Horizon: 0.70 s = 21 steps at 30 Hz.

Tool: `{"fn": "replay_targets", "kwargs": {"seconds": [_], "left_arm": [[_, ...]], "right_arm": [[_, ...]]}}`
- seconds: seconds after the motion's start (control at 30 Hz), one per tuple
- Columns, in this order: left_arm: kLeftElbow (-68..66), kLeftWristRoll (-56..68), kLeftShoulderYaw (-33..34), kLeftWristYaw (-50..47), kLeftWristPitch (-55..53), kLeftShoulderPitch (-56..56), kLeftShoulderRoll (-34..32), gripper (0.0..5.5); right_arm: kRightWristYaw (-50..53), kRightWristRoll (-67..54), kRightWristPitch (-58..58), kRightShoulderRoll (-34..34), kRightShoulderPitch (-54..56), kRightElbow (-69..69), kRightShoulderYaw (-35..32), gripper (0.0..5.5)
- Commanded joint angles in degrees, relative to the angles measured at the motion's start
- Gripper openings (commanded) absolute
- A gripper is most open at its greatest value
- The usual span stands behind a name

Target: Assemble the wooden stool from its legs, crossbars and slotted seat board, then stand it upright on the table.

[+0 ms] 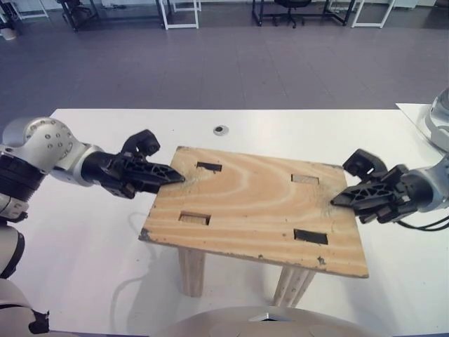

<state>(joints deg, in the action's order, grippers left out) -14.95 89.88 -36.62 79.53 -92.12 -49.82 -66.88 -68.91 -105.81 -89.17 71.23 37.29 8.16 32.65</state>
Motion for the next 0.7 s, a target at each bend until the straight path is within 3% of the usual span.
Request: {"fn": "replay_targets", "kwargs": {"seconds": [0.03,0.13,0.3,0.4,0.47,0.53,0.6,0.7], "left_arm": [[0.62,3.88,7.96,-1.90,-0.12,6.52,1.07,1.32],[-1.78,-2.15,14.20,-6.68,0.86,10.74,2.62,2.19],[-13.68,-10.70,23.58,-9.18,1.40,6.45,6.99,3.00],[-16.84,-16.77,27.43,-6.87,3.80,5.44,5.60,3.52],[-20.78,-23.02,30.17,-5.35,11.21,3.77,4.50,3.94],[-22.89,-33.47,33.93,-12.06,30.48,6.85,6.30,4.26],[-17.25,-44.29,38.17,-24.68,52.77,18.35,11.29,4.26],[-7.24,-51.37,44.69,-40.02,71.53,33.41,21.83,4.26]], "right_arm": [[10.88,-4.13,5.56,-5.05,-7.83,1.07,-3.61,1.80],[17.47,-3.97,6.26,-5.75,-8.78,3.11,-7.70,2.56],[20.18,-2.63,5.17,-5.85,-8.32,10.43,-16.42,3.48],[18.28,5.10,7.64,-6.54,-5.50,15.98,-23.49,4.04],[16.00,12.13,12.34,-7.01,-4.13,19.52,-28.33,4.08],[16.47,23.14,26.71,-9.97,-9.95,17.60,-33.02,4.08],[26.00,40.81,52.09,-18.30,-19.07,12.68,-34.35,4.08],[39.29,54.18,76.94,-30.81,-25.25,14.77,-37.82,4.08]]}}
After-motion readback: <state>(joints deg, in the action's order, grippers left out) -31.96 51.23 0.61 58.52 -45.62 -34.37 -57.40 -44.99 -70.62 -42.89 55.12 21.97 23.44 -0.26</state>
